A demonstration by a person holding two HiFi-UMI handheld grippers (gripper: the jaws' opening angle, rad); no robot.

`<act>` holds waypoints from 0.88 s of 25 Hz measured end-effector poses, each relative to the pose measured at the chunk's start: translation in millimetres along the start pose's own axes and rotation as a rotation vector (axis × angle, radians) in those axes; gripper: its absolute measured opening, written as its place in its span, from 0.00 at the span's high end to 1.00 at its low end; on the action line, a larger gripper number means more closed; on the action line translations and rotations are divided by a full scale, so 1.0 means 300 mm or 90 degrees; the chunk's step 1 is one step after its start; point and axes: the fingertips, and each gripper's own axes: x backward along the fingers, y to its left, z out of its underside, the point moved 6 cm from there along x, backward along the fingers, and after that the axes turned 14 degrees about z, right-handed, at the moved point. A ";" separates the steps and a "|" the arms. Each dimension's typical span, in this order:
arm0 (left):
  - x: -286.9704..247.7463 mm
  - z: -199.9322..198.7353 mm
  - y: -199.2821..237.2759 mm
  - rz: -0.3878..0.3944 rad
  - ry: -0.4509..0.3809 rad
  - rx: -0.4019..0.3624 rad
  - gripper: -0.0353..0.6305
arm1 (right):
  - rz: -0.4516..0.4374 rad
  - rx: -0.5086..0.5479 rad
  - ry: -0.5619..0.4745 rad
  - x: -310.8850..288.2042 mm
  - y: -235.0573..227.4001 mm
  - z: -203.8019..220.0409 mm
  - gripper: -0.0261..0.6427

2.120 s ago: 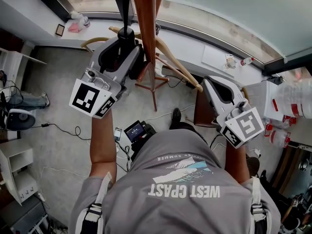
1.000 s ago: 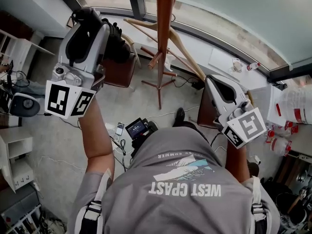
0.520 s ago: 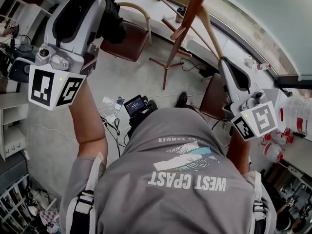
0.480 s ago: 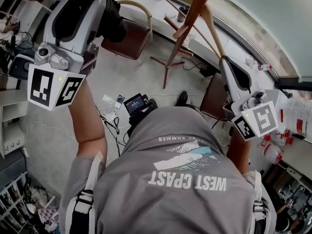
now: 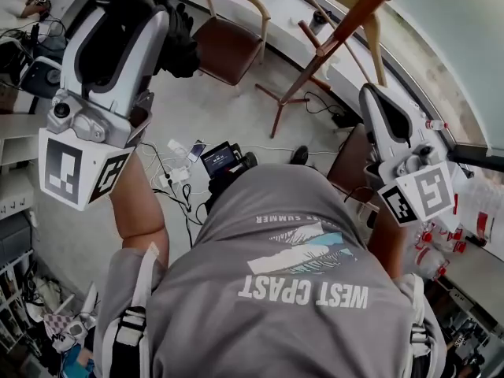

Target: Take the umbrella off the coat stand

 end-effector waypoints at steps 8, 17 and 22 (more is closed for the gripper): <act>0.093 -0.008 -0.053 0.002 0.025 0.001 0.74 | -0.012 0.006 -0.005 -0.033 0.035 -0.027 0.96; 0.150 0.042 -0.119 0.039 0.066 0.013 0.74 | -0.015 0.012 0.000 -0.051 0.057 -0.019 0.96; 0.159 0.059 -0.132 0.056 0.071 0.029 0.73 | -0.014 0.017 0.009 -0.060 0.068 -0.025 0.96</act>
